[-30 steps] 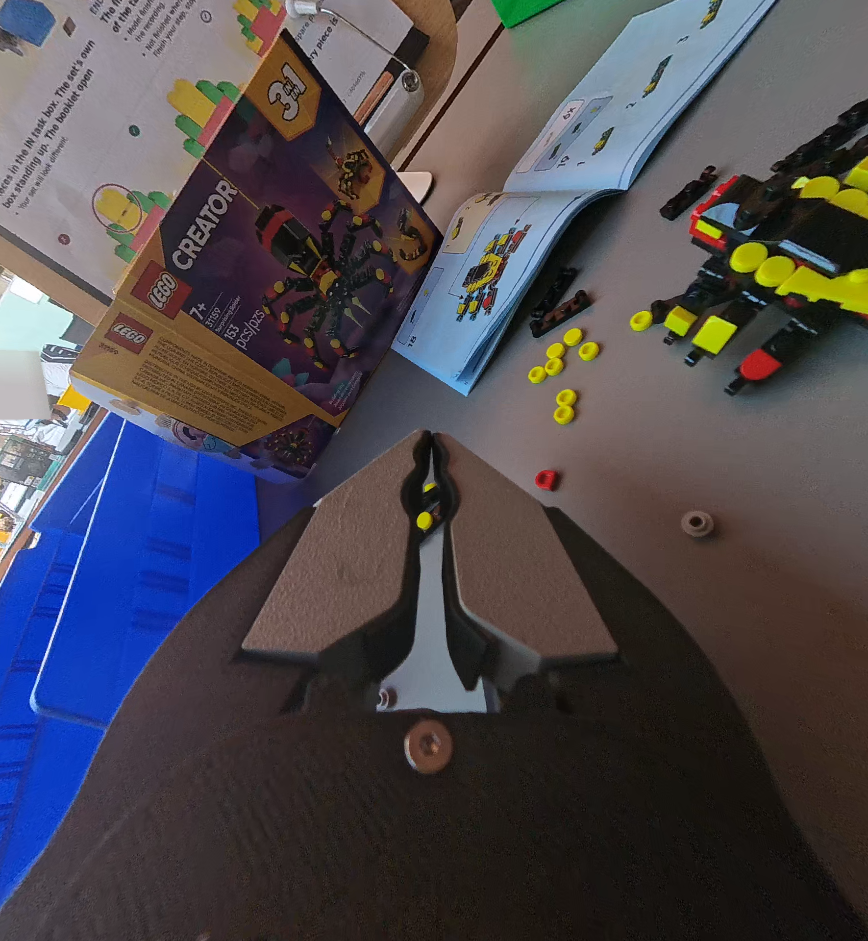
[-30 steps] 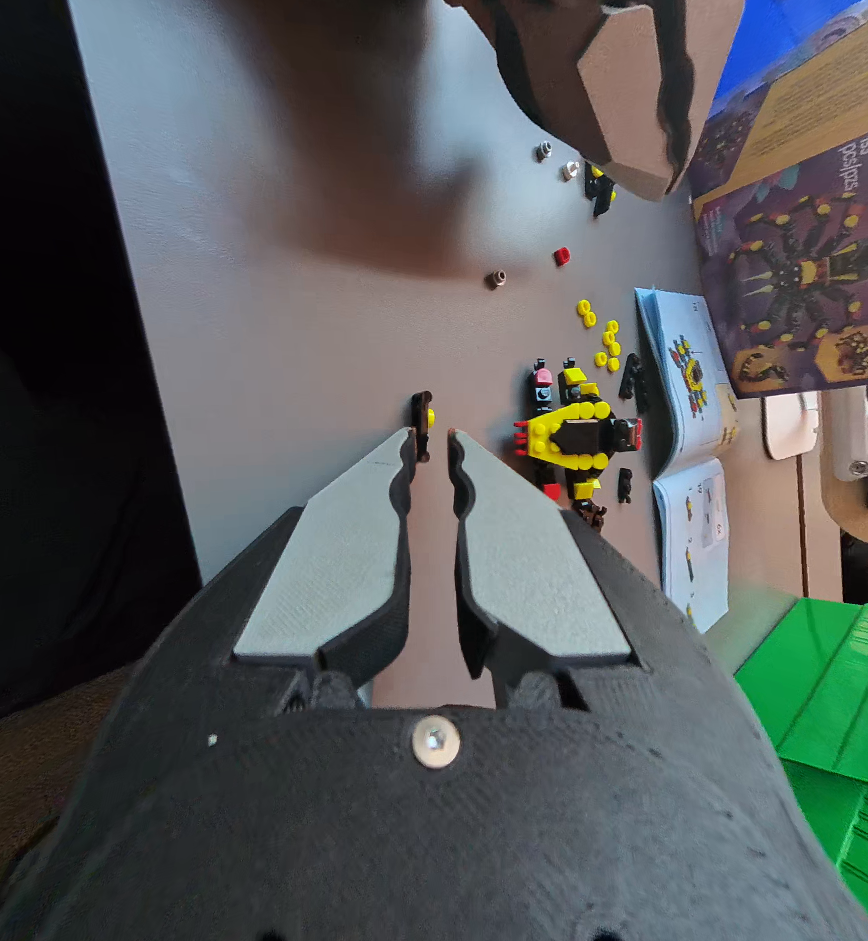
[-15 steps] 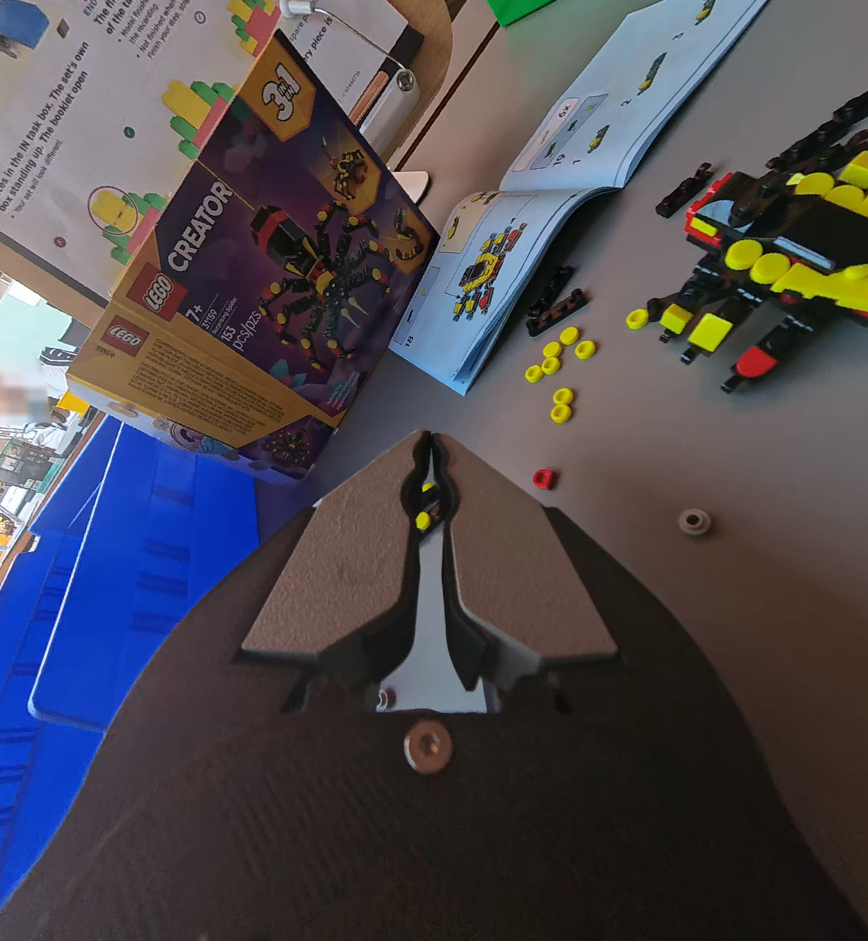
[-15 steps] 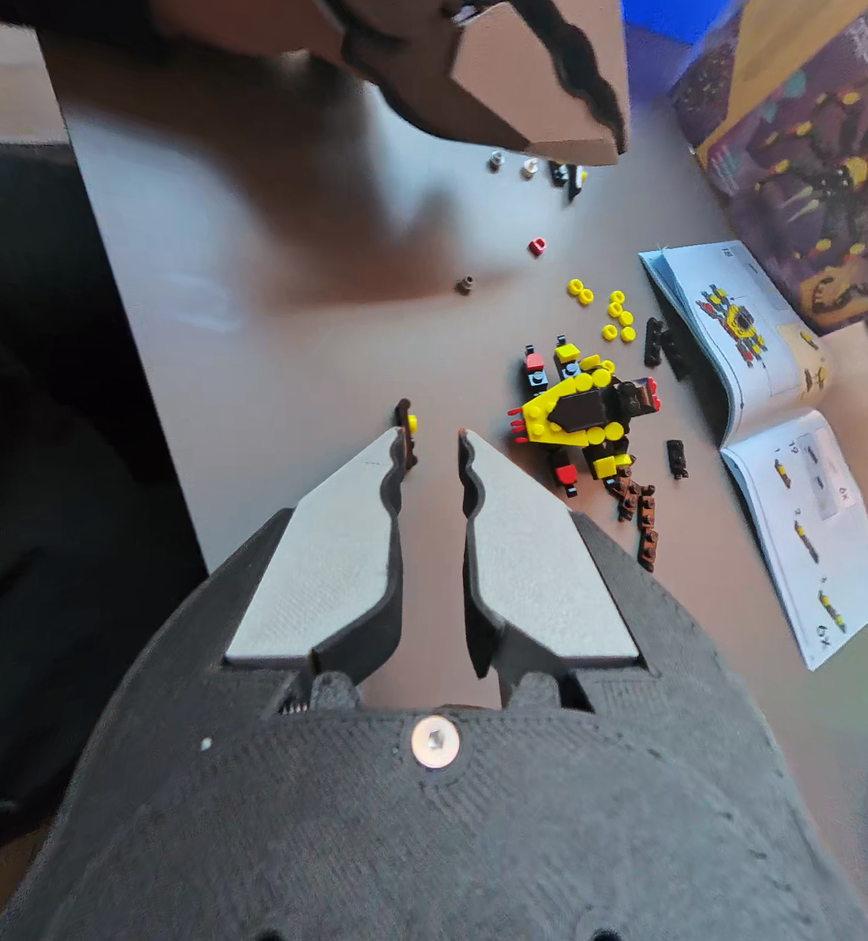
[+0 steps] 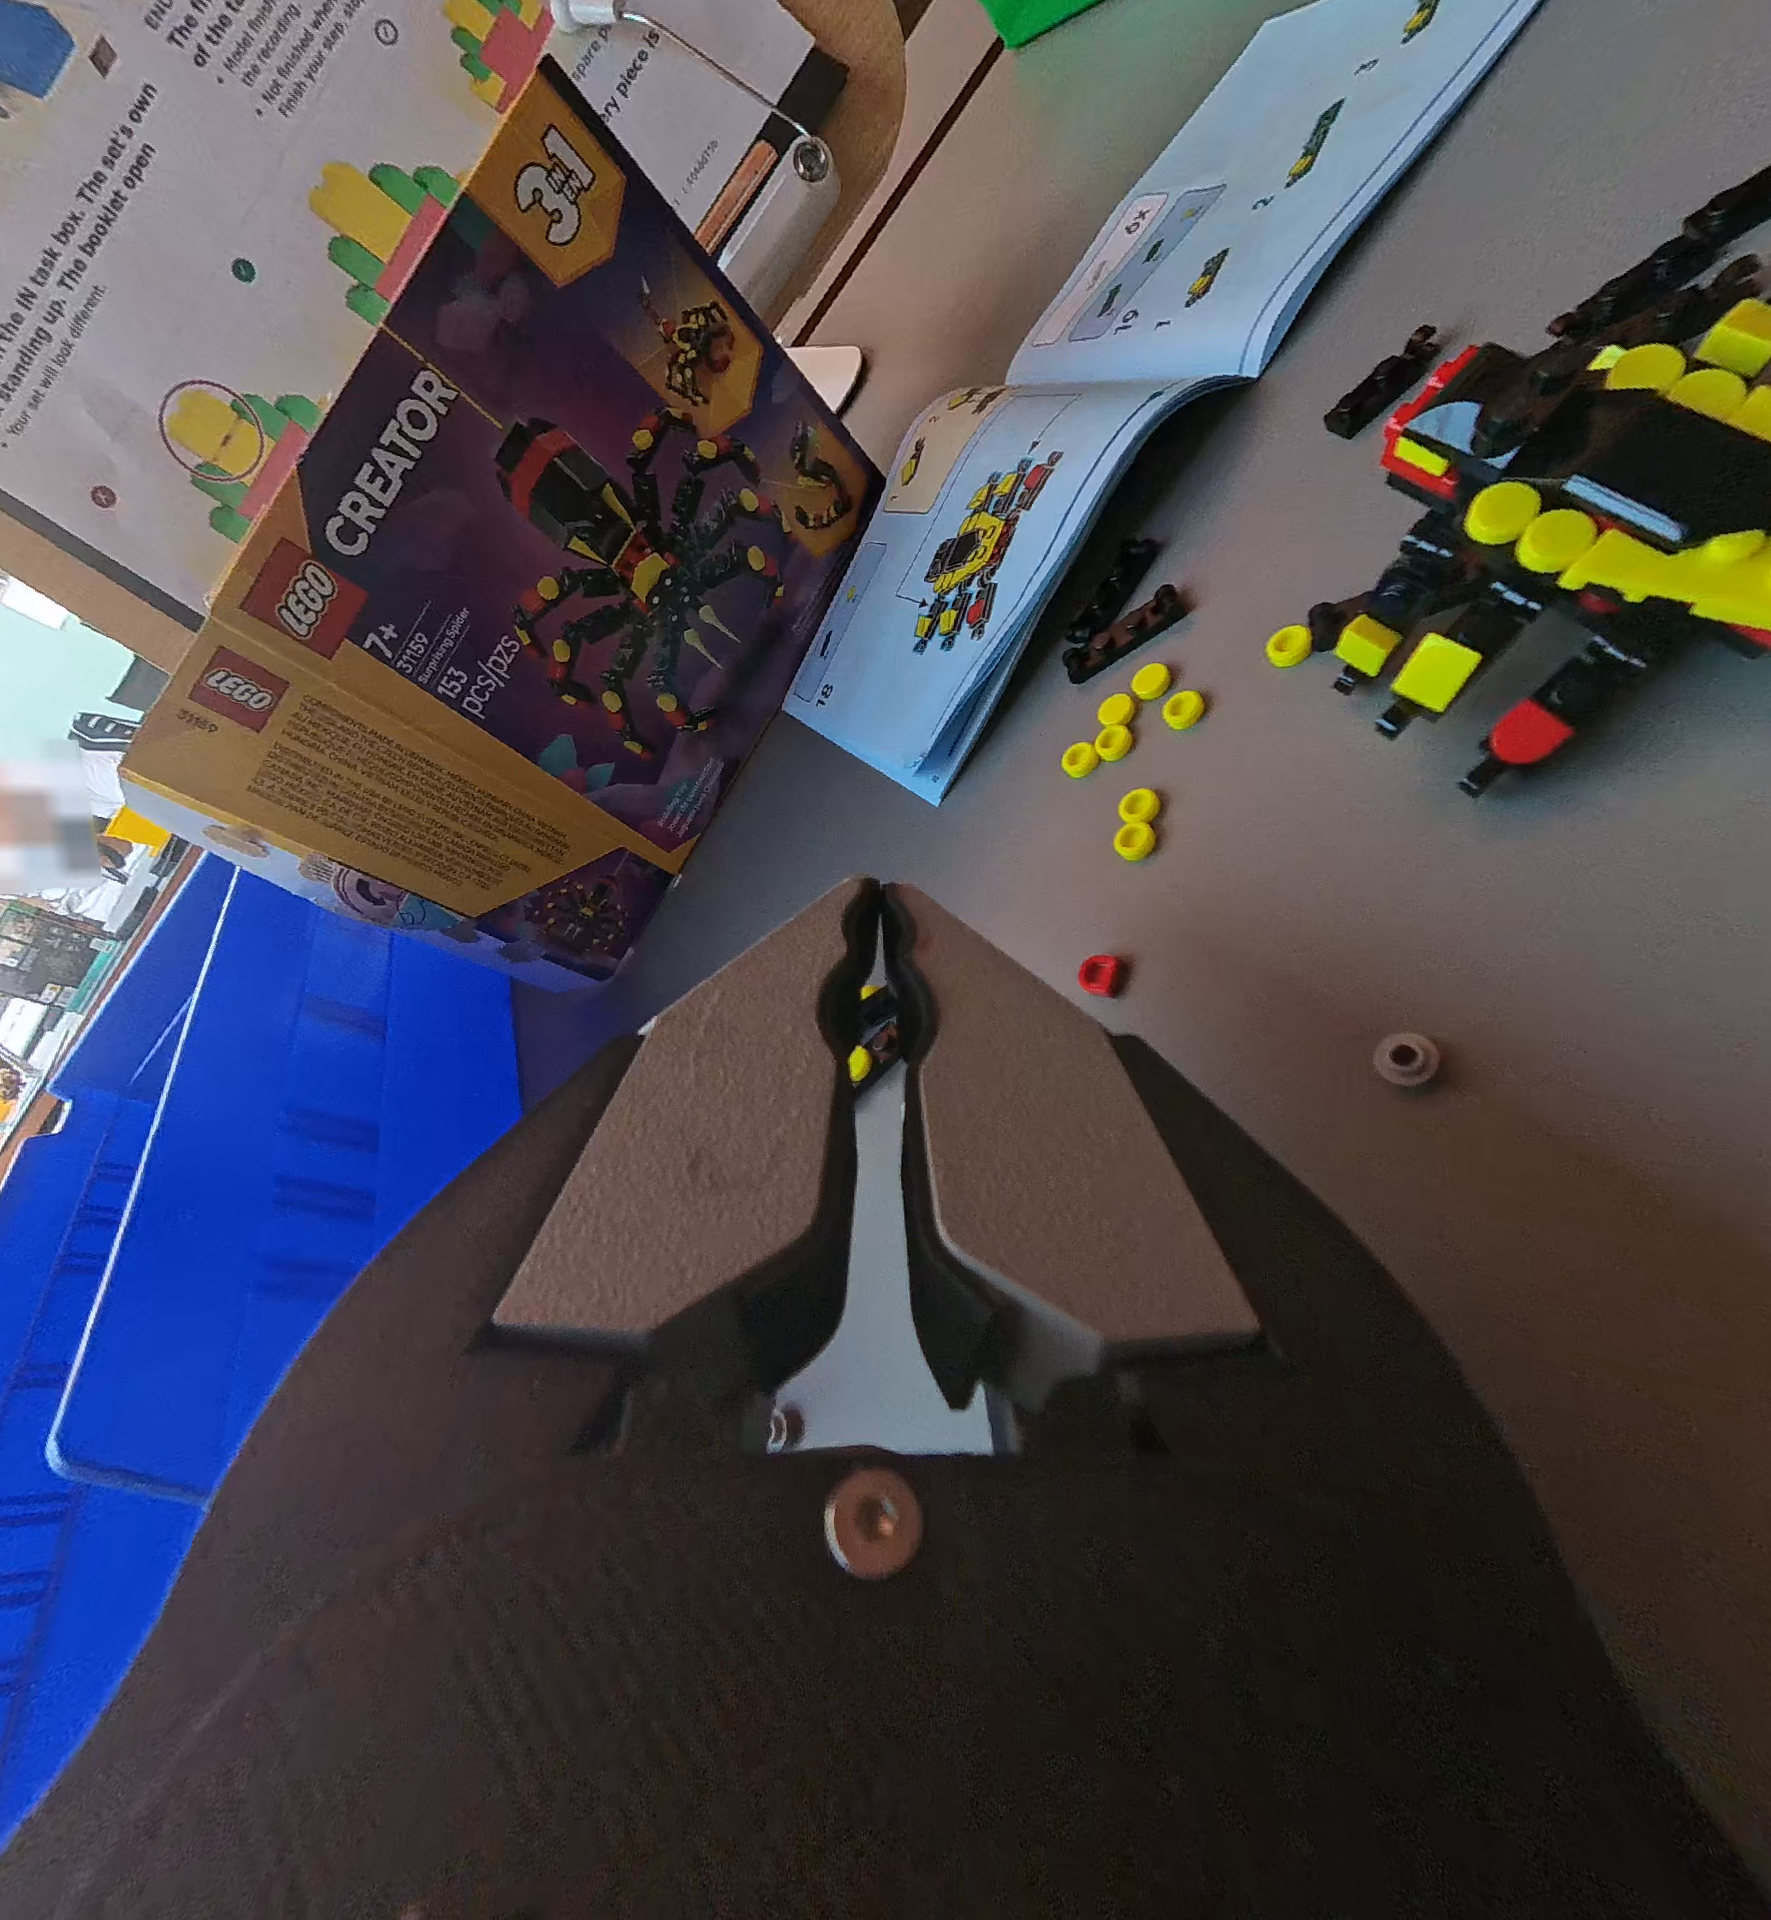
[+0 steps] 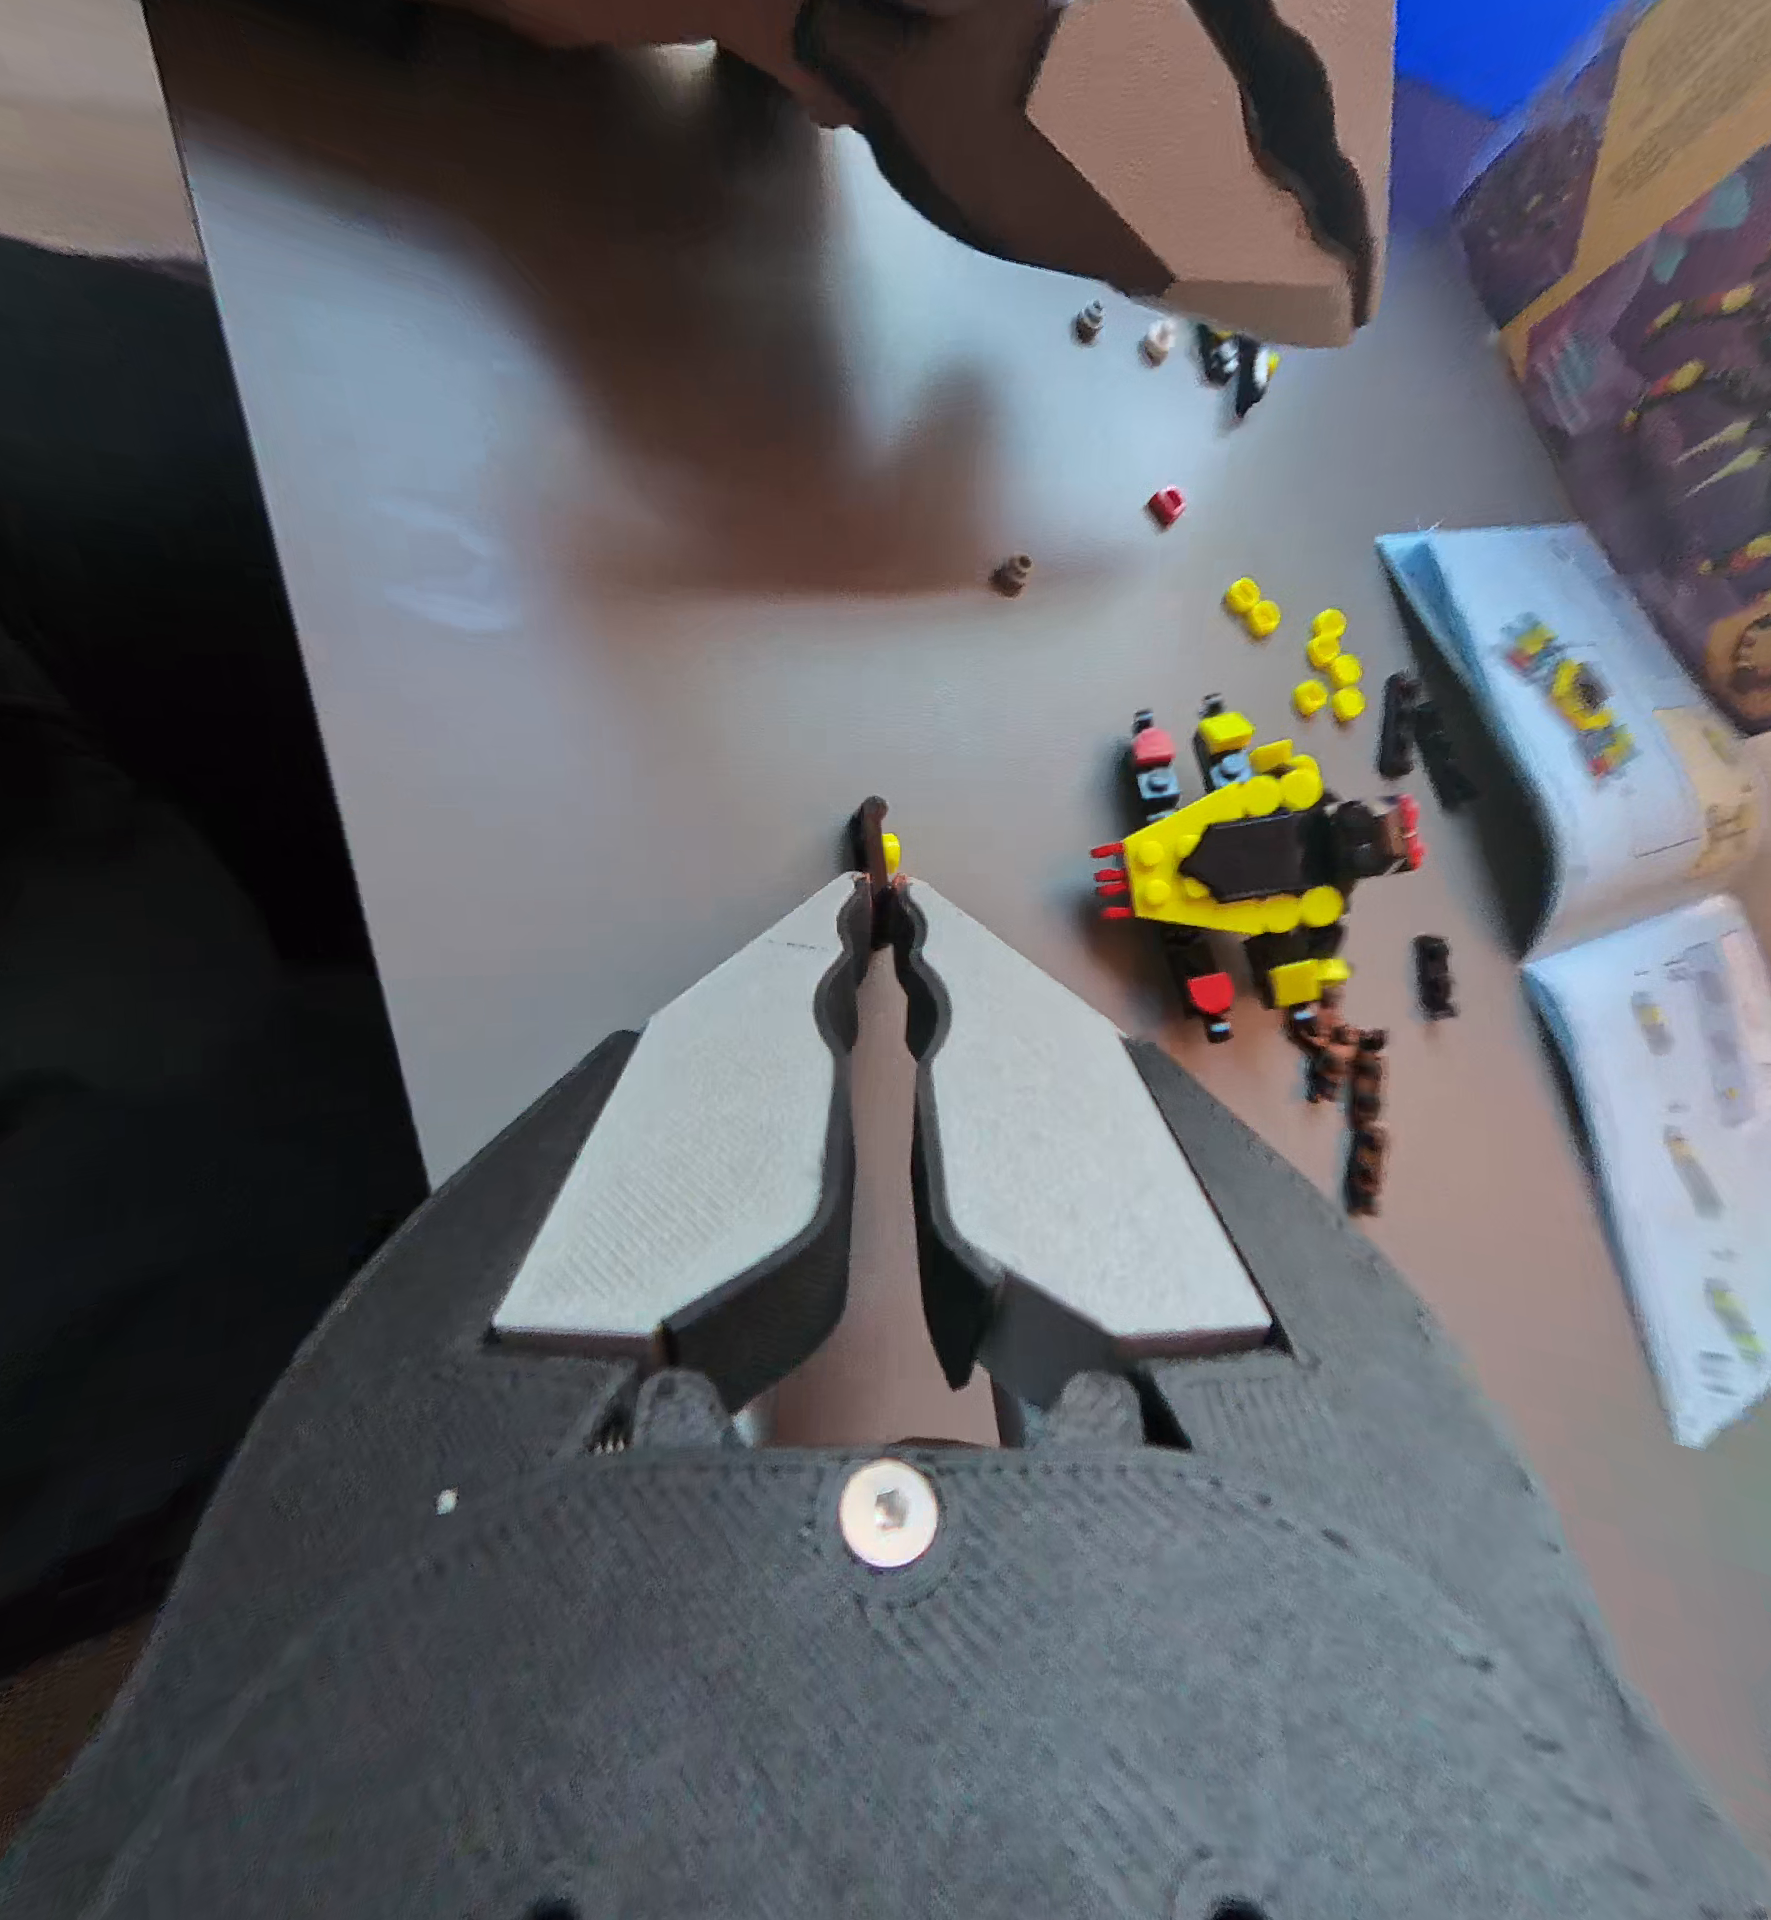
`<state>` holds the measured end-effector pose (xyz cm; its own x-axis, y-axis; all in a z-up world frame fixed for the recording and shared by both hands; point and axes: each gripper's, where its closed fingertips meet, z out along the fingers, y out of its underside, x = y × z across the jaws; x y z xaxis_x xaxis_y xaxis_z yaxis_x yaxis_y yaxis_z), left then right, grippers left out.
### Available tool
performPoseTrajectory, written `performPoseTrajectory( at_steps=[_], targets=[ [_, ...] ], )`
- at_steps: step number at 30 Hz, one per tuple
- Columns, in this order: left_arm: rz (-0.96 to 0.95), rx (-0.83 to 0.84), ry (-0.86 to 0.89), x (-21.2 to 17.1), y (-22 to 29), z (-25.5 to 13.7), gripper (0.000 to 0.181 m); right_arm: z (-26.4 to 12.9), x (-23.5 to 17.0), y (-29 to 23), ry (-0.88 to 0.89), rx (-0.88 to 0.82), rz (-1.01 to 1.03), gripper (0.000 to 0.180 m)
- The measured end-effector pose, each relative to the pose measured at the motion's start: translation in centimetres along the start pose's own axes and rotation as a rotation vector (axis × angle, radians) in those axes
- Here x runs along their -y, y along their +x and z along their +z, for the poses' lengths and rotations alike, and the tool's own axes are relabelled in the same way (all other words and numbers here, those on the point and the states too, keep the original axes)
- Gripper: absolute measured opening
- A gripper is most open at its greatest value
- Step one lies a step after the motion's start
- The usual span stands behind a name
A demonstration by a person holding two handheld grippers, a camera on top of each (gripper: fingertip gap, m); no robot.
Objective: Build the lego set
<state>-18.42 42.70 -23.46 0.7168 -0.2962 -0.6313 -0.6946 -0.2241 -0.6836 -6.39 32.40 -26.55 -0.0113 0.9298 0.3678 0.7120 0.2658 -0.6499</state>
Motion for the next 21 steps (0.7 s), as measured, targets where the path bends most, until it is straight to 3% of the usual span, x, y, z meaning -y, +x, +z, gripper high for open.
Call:
performPoseTrajectory(
  at_steps=[4,10,15,21],
  targets=[
    [0.004,0.001,0.001,0.0,0.0,0.0,0.000,-0.9,1.3,0.9,0.015,-0.172,-0.216,0.001],
    [-0.012,-0.045,0.067,1.1,0.7,-0.7,0.000,-1.3,-1.4,2.2,-0.253,-0.346,-0.535,0.001],
    [0.048,-0.086,0.095,1.7,2.1,-1.0,0.000,-1.0,-2.8,2.1,-0.393,-0.377,-0.740,0.001],
    [0.076,-0.082,0.077,1.5,2.4,-0.7,0.000,-1.7,-4.2,2.7,-0.473,-0.370,-0.787,0.002]
  ],
)
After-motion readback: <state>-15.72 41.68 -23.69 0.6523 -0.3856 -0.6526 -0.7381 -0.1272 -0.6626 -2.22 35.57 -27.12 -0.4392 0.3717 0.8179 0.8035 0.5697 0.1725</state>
